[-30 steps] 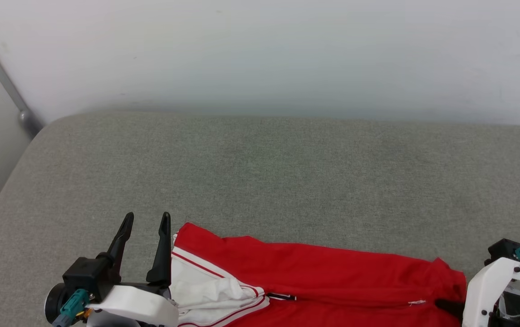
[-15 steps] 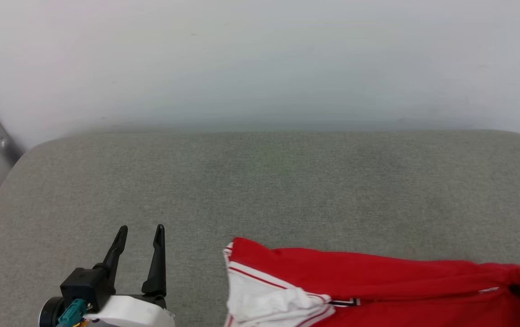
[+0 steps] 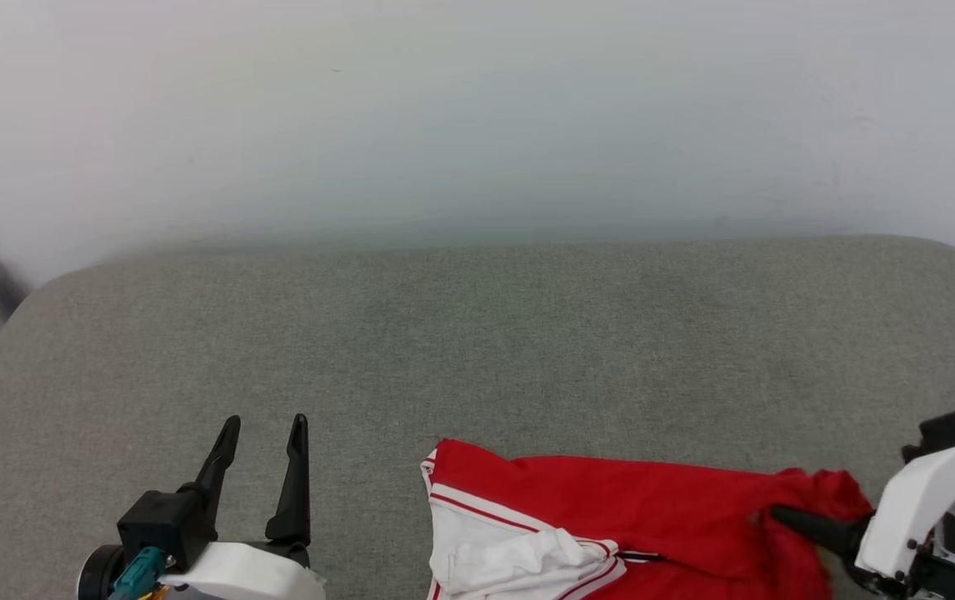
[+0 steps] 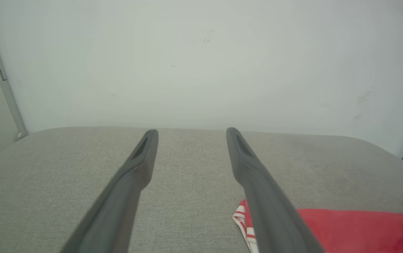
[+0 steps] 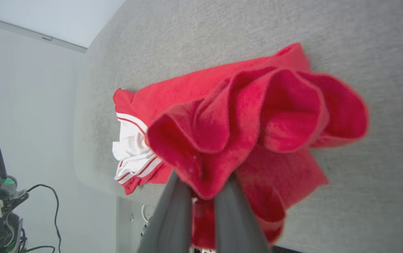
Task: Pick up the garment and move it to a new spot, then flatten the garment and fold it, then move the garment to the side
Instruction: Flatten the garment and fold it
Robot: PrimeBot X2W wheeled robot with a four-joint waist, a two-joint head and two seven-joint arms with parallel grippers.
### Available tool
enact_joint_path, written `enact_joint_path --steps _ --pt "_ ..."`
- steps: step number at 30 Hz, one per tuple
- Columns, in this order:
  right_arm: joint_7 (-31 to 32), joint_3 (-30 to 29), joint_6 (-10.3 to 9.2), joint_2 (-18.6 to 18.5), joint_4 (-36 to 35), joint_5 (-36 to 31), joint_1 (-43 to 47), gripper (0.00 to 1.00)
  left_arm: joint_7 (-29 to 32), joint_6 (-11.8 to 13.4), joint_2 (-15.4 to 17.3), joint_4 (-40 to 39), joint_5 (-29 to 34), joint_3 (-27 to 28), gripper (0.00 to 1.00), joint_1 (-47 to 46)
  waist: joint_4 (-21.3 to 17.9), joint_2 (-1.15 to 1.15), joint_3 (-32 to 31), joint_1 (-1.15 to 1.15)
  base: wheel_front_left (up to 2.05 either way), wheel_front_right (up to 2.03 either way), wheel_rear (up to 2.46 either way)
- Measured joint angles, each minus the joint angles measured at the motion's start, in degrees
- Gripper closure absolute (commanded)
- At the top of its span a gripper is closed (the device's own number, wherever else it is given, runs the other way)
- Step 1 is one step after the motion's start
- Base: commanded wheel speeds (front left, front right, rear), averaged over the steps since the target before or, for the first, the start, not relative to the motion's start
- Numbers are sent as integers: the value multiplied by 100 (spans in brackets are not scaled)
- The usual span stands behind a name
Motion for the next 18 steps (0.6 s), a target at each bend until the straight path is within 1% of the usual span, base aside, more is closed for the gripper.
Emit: enact_joint_path --steps 3,7,9,13,17,18 --pt "71 264 0 196 41 358 1 100 37 -14 -1 23 0 -47 0 -57 59 0 0 0 0 0 0" --pt "-96 836 0 283 348 779 -36 100 96 -40 -34 63 -3 -110 0 -121 192 0 23 0 0 0 0" --pt "-333 1190 0 296 523 1071 -120 100 112 -60 -35 90 -2 -138 0 -167 275 0 44 0 0 0 0" --pt "-1010 2196 0 307 891 1863 -281 100 141 -102 -74 156 1 -219 0 -249 457 0 92 0 0 0 0" --pt "-1660 3177 0 315 1133 2317 -555 100 148 -144 -116 207 10 -286 0 -357 644 0 154 0 0 0 0" --pt "-1660 3177 0 315 1133 2317 -555 100 148 -144 -116 207 10 -286 0 -357 644 0 154 0 0 0 0"
